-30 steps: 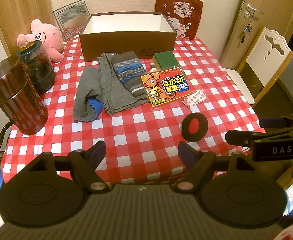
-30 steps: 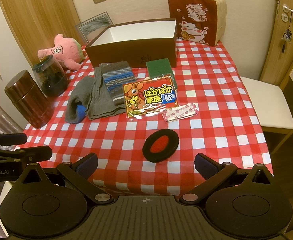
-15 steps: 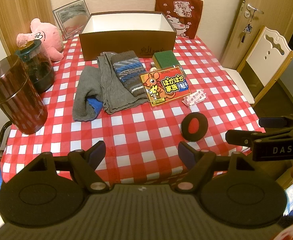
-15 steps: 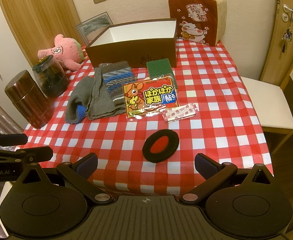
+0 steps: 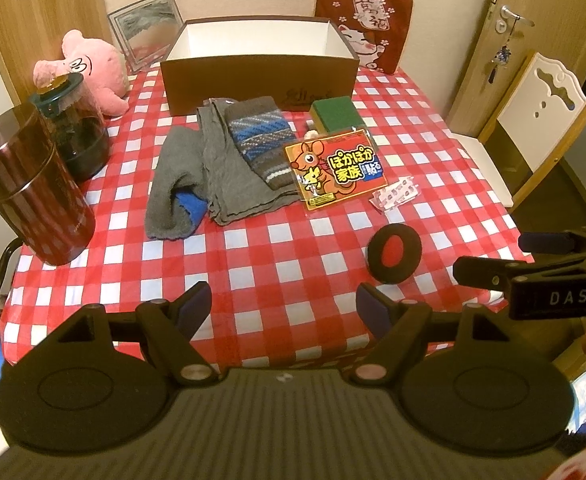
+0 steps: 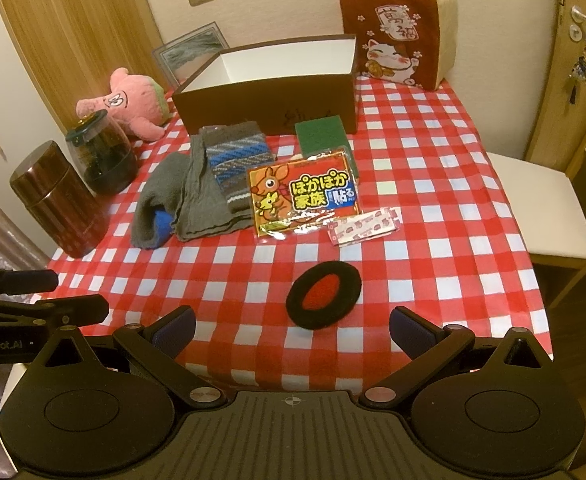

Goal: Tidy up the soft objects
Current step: 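Lower the right gripper onto the black round pad and close on it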

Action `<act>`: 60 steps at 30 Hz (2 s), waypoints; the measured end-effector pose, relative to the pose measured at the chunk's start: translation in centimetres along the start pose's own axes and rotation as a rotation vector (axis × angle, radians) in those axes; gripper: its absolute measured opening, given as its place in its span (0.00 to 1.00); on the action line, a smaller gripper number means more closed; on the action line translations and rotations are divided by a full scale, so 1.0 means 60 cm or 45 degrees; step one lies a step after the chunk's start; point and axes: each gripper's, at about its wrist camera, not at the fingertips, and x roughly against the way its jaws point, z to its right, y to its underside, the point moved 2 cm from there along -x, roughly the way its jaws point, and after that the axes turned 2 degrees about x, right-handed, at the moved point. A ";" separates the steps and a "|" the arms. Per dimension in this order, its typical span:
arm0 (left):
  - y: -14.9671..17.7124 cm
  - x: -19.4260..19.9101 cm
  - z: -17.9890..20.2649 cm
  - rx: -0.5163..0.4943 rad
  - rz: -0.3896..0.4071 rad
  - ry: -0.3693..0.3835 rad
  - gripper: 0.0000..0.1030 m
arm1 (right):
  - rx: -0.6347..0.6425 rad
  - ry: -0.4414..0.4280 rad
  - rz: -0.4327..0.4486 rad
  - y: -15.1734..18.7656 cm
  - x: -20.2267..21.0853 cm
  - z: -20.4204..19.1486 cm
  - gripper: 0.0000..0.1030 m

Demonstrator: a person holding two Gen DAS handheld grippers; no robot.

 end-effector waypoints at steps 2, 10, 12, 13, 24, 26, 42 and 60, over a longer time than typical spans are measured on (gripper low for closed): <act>-0.001 -0.003 -0.001 0.006 -0.008 -0.007 0.76 | 0.005 -0.009 0.006 0.002 -0.009 -0.003 1.00; -0.010 -0.028 -0.019 0.038 -0.054 -0.034 0.76 | -0.006 -0.045 0.005 -0.003 -0.037 0.018 1.00; -0.013 -0.039 -0.023 0.044 -0.067 -0.032 0.76 | 0.002 -0.049 0.012 -0.005 -0.044 0.022 1.00; -0.014 -0.042 -0.024 0.044 -0.070 -0.029 0.76 | 0.006 -0.049 0.019 -0.006 -0.046 0.025 1.00; -0.033 -0.097 -0.015 0.030 -0.093 -0.013 0.76 | 0.066 -0.047 -0.033 -0.006 -0.111 0.051 0.99; -0.036 -0.106 -0.014 0.026 -0.099 -0.018 0.76 | 0.081 -0.045 -0.063 -0.002 -0.128 0.051 0.99; -0.049 -0.164 -0.030 0.059 -0.164 -0.064 0.76 | 0.103 -0.001 -0.258 -0.001 -0.233 0.055 0.95; -0.043 -0.192 -0.022 0.115 -0.228 -0.119 0.75 | 0.320 0.049 -0.168 0.012 -0.277 0.041 0.73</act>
